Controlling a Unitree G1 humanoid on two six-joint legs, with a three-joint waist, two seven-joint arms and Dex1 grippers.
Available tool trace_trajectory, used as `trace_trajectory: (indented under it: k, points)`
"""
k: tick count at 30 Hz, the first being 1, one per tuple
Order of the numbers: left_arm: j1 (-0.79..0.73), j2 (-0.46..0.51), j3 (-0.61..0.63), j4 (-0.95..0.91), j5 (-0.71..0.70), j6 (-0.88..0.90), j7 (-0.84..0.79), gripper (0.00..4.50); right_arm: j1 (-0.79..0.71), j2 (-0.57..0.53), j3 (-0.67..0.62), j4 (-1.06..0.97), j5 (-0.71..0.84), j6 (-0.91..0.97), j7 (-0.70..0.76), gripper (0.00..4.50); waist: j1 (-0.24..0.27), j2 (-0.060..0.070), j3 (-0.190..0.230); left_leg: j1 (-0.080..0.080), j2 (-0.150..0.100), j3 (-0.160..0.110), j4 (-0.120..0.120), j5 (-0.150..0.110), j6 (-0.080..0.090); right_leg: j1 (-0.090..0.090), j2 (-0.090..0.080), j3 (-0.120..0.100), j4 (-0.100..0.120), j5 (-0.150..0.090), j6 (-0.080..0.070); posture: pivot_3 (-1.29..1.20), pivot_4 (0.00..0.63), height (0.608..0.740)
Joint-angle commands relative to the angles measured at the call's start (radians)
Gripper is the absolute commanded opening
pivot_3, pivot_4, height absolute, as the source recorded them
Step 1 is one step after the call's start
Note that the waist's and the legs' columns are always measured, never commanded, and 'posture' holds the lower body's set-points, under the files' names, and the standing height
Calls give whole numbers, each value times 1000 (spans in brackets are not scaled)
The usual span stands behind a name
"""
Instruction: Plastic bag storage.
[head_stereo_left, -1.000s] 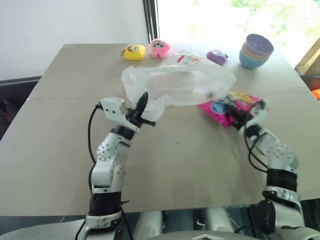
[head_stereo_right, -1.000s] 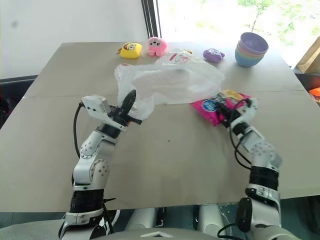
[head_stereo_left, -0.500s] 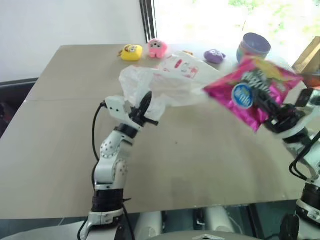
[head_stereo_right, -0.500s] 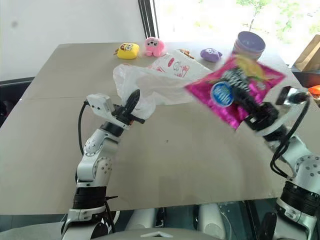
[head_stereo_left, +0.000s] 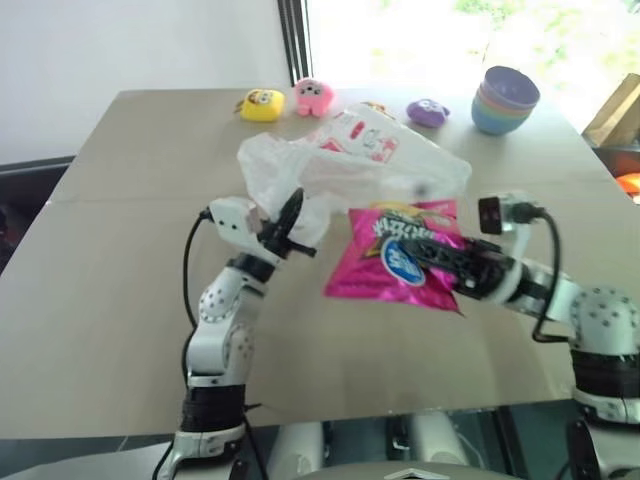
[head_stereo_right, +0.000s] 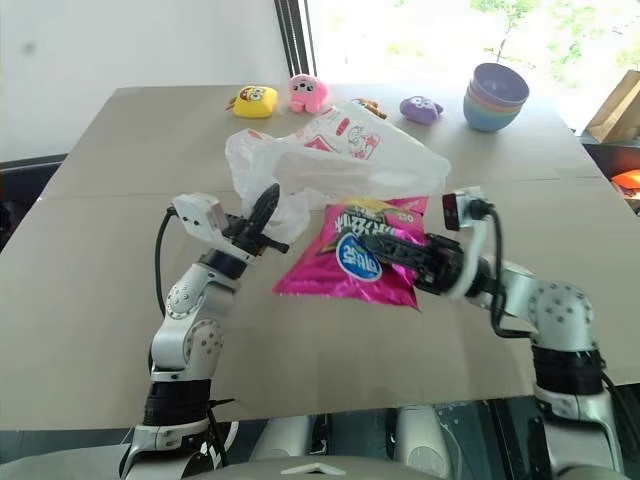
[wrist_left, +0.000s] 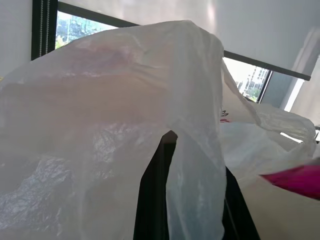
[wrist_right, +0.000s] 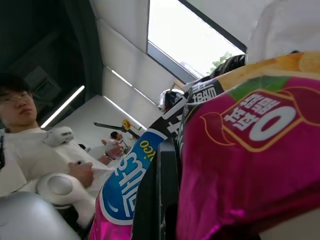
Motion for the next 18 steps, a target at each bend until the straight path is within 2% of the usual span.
trace_trajectory:
  k: [1,4,7,9,12,15,18]
  points:
    - [8,7,-7,-74,-9,2,-3,0,-113,66,37,159,-194,-170,63,40,-1,0,0,0,0,1,0,0,0,0,0,0,0,0,0,0,150,740]
    - [12,9,-7,-82,-10,5,1,0,-185,124,64,292,-343,-303,97,40,2,0,0,-1,0,1,0,0,0,0,0,0,0,0,0,0,150,740]
    - [12,10,-9,-89,-9,9,3,0,-284,203,93,480,-553,-537,60,40,1,0,0,-1,0,2,0,2,-3,0,-1,0,-1,0,0,0,150,740]
    - [9,9,-16,-91,-10,13,1,0,-359,265,105,624,-696,-719,-14,40,-1,0,0,-2,0,2,0,2,-4,-2,-1,0,-1,0,0,0,150,740]
    - [2,3,-30,-88,-11,18,-4,0,-477,364,44,789,-772,-876,-148,40,-3,0,1,-5,0,3,0,3,-5,-6,-1,1,1,0,0,0,150,740]
    - [4,-2,-46,-88,-6,21,-8,0,-586,438,21,870,-850,-966,-308,784,-4,1,1,-7,1,4,0,3,-5,-8,-1,0,1,0,0,0,150,740]
    - [8,-9,-59,-84,-1,19,-5,0,-622,484,35,841,-915,-981,-389,2195,-4,1,1,-12,1,5,1,3,-6,-11,-2,0,1,0,0,0,150,740]
